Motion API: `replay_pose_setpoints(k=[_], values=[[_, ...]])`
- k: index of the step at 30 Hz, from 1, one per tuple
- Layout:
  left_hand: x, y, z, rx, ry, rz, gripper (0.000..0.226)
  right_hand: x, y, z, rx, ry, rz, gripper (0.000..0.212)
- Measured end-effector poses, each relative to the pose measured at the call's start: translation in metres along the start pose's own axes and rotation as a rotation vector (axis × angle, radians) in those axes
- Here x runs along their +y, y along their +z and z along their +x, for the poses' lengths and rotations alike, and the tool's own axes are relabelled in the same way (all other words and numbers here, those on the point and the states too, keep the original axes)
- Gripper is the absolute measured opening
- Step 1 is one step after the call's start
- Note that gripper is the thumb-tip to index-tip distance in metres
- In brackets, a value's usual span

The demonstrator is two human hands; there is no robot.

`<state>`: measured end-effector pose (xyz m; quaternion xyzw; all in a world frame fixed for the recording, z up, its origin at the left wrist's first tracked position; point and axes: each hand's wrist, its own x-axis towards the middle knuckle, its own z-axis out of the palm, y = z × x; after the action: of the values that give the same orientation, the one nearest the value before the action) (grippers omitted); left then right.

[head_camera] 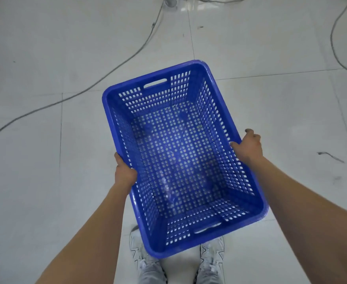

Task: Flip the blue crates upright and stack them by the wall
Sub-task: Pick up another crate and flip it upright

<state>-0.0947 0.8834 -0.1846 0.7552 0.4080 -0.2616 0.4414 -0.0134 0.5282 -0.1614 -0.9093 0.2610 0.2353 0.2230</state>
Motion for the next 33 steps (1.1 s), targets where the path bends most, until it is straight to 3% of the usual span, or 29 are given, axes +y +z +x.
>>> replay_pose_setpoints(k=[3, 7, 11, 15, 18, 21, 28, 33], values=[[-0.006, 0.006, -0.003, 0.031, 0.022, 0.005, 0.094, -0.001, -0.001, 0.021, -0.134, 0.011, 0.024, 0.050], [-0.004, 0.005, 0.005, 0.041, 0.070, -0.024, 0.093, 0.001, 0.008, 0.028, -0.102, 0.010, 0.033, 0.031], [0.004, -0.008, 0.017, -0.015, 0.101, -0.011, 0.086, 0.011, 0.009, 0.019, -0.171, 0.088, 0.042, 0.030], [0.011, -0.011, 0.027, -0.081, 0.118, -0.059, 0.077, 0.033, 0.019, 0.019, -0.295, 0.221, 0.117, 0.043], [0.013, -0.007, 0.034, -0.077, 0.061, -0.142, 0.047, 0.043, 0.025, 0.014, -0.172, 0.274, 0.135, 0.038], [0.011, -0.003, 0.040, -0.007, 0.000, -0.110, 0.016, 0.040, 0.030, 0.005, -0.114, 0.268, 0.331, 0.031], [0.017, 0.013, 0.043, 0.129, -0.001, -0.067, 0.023, 0.036, 0.038, 0.005, -0.012, 0.216, 0.404, 0.034], [0.039, -0.024, 0.004, 0.143, 0.002, -0.096, 0.025, 0.006, -0.011, -0.027, -0.017, 0.180, 0.428, 0.028]])
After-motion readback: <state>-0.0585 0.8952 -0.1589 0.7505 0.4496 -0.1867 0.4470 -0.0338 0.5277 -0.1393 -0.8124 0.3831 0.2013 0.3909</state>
